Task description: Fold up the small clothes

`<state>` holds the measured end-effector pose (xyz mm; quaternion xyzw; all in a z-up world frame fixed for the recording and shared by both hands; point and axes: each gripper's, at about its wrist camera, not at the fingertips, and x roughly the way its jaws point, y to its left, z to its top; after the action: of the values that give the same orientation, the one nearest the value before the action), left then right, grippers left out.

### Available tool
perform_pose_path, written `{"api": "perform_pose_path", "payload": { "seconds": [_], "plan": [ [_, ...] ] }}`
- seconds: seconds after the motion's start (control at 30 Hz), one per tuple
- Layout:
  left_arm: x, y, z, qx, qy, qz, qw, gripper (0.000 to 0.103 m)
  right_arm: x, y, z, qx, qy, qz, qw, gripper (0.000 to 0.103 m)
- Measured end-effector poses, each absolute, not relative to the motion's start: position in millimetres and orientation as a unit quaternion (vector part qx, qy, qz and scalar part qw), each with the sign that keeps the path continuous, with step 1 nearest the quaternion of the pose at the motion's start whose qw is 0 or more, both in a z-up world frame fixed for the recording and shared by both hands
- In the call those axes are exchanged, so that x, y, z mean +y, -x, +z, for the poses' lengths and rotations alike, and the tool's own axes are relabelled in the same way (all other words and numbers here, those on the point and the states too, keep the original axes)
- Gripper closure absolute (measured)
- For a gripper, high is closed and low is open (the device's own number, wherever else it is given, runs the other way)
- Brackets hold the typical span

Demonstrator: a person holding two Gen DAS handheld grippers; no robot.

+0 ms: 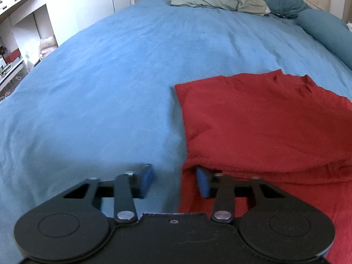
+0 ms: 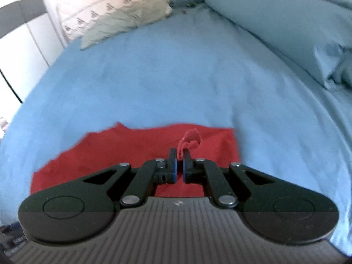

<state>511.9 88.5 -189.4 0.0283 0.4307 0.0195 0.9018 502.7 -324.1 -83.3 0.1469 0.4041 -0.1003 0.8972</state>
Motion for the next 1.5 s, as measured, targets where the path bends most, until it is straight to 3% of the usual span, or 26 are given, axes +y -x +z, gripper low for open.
{"api": "perform_pose_path", "payload": {
  "seconds": [0.2,0.33,0.37,0.4,0.43,0.5,0.67,0.87,1.17,1.27,1.33,1.5],
  "plan": [
    [86,-502,-190,0.44,-0.055,0.032,0.896,0.073,-329,-487,-128,0.442,-0.115,-0.102,0.884,0.083],
    [90,-495,-187,0.449,-0.052,0.036,0.892,0.073,-324,-473,-136,0.455,-0.08,-0.1,0.881,0.08],
    [90,-493,-183,0.448,-0.048,0.036,0.892,0.073,-323,-469,-135,0.455,-0.074,-0.106,0.881,0.074],
    [90,-488,-175,0.441,-0.044,0.032,0.896,0.072,-323,-464,-132,0.455,-0.065,-0.119,0.88,0.057],
    [86,-484,-169,0.432,-0.043,0.026,0.9,0.064,-320,-459,-128,0.451,-0.057,-0.133,0.881,0.035],
    [77,-479,-156,0.412,-0.047,0.007,0.91,0.055,-311,-444,-119,0.429,-0.052,-0.12,0.894,0.014],
    [45,-493,-148,0.393,-0.048,-0.039,0.917,0.045,-276,-450,-117,0.407,-0.02,-0.067,0.911,0.012],
    [26,-514,-188,0.439,-0.029,-0.043,0.897,0.044,-278,-472,-152,0.434,-0.063,-0.067,0.896,0.012],
    [26,-496,-185,0.4,-0.032,-0.014,0.916,0.041,-299,-453,-158,0.379,-0.091,-0.024,0.92,0.011],
    [31,-475,-156,0.359,-0.022,-0.008,0.933,0.022,-315,-434,-135,0.339,-0.116,0.004,0.934,0.01],
    [38,-452,-134,0.329,-0.018,-0.007,0.944,0.0,-321,-415,-115,0.321,-0.112,0.022,0.94,0.005],
    [58,-395,-90,0.313,-0.02,-0.031,0.949,0.0,-329,-361,-70,0.322,-0.079,0.04,0.943,0.0]
  ]
}}
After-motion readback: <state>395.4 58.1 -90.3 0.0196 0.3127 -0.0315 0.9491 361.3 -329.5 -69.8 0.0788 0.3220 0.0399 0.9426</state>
